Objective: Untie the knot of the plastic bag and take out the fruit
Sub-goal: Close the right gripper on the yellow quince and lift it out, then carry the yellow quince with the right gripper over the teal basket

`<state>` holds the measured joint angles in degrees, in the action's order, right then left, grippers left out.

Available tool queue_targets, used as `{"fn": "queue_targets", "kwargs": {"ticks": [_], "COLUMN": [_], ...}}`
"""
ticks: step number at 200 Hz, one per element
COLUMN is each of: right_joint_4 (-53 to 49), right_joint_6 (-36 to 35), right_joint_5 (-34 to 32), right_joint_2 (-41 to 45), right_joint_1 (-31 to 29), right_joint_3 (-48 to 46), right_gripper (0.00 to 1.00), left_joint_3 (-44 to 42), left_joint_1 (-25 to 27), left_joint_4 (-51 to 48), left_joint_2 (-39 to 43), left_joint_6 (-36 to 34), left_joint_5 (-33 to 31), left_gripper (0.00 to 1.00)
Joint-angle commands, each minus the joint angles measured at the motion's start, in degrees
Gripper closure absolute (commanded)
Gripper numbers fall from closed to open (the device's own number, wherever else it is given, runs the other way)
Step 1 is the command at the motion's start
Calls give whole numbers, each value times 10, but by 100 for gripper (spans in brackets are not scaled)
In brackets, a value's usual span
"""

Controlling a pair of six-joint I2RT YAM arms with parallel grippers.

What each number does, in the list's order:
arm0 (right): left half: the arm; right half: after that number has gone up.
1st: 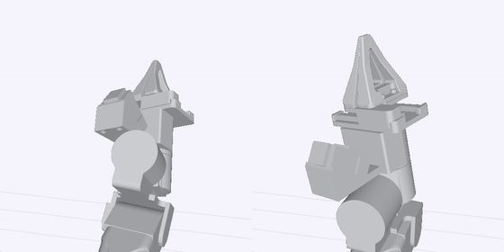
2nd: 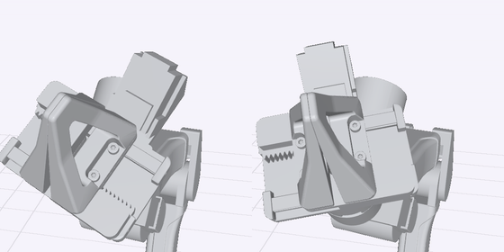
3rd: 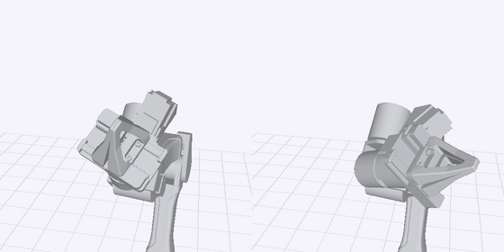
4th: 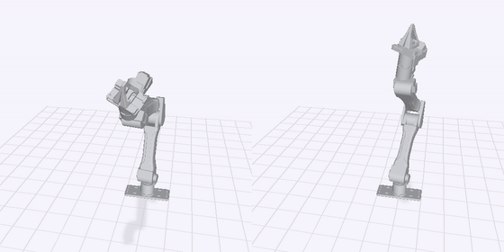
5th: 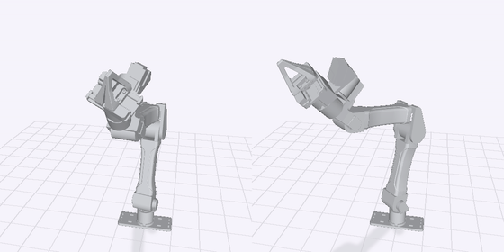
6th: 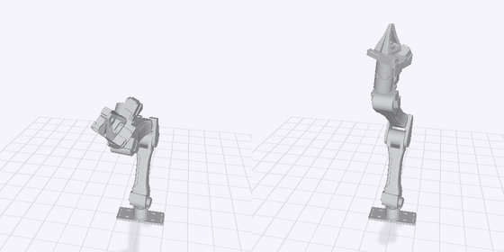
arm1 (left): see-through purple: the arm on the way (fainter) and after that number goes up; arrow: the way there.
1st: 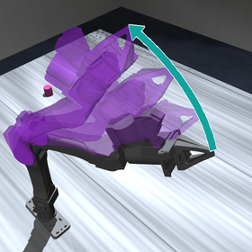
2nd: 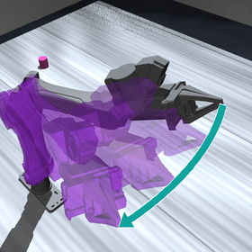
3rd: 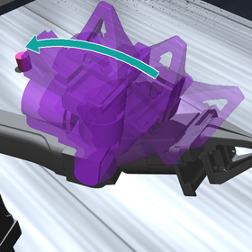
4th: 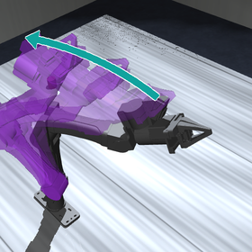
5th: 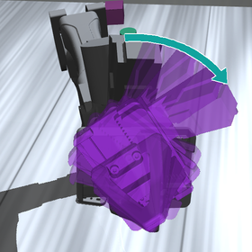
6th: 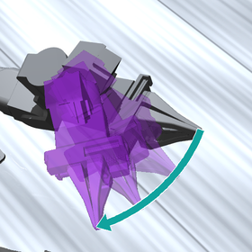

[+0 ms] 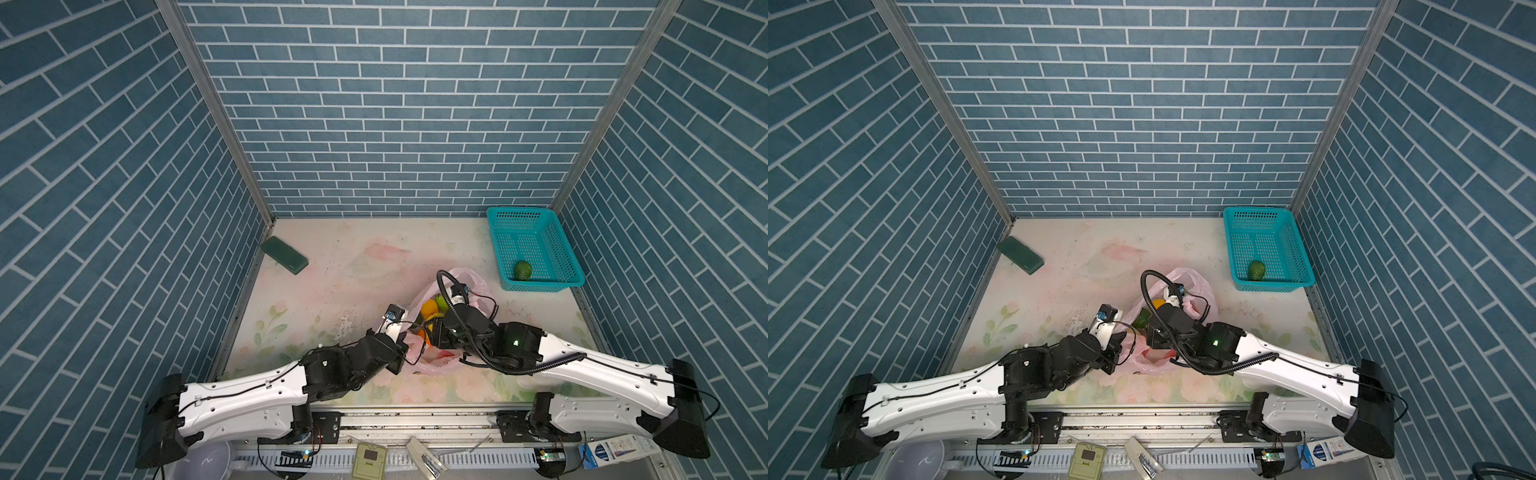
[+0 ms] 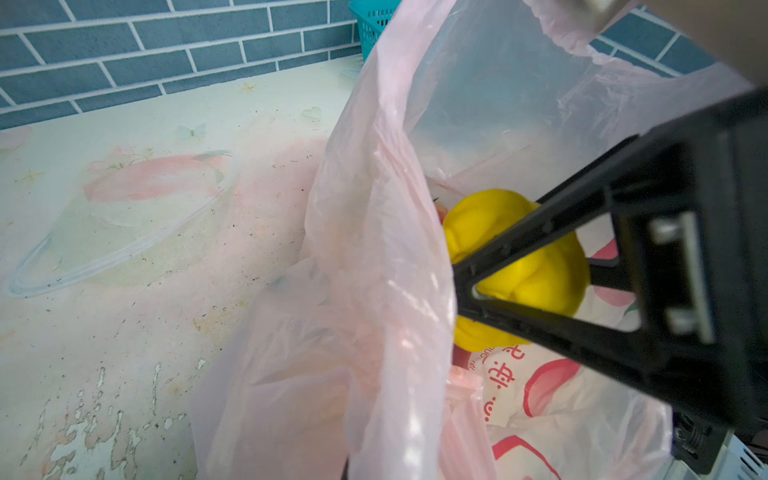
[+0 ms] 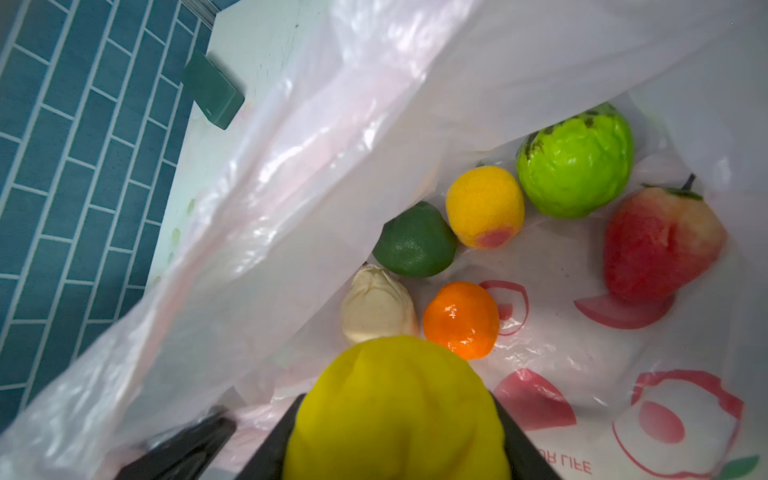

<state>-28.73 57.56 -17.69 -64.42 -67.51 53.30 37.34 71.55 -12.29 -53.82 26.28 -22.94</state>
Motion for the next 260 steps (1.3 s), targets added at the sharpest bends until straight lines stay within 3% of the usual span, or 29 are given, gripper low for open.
{"fn": "queue_targets", "kwargs": {"ticks": [1, 95, 130, 200, 260], "right_joint_4": [-70, -143, -156, -192, -96], "right_joint_6": [-14, -58, -83, -169, -215], "right_joint_5": [-26, -11, -17, 3, 131], "right_joint_2": [23, 31, 45, 96, 60], "right_joint_1": [-4, -2, 34, 278, 516], "right_joint_3": [48, 186, 232, 241, 184], "right_gripper": [47, 48, 48, 47, 46], "left_joint_3": [-2, 17, 18, 24, 24], "left_joint_1": [3, 3, 3, 3, 3], "left_joint_4": [-17, -13, -13, -18, -30], "left_joint_2": [11, -17, -21, -24, -21], "left_joint_6": [-1, -4, -4, -3, -4], "left_joint_5": [-8, -1, 1, 0, -1], "left_gripper": [100, 100, 100, 100, 100]}}
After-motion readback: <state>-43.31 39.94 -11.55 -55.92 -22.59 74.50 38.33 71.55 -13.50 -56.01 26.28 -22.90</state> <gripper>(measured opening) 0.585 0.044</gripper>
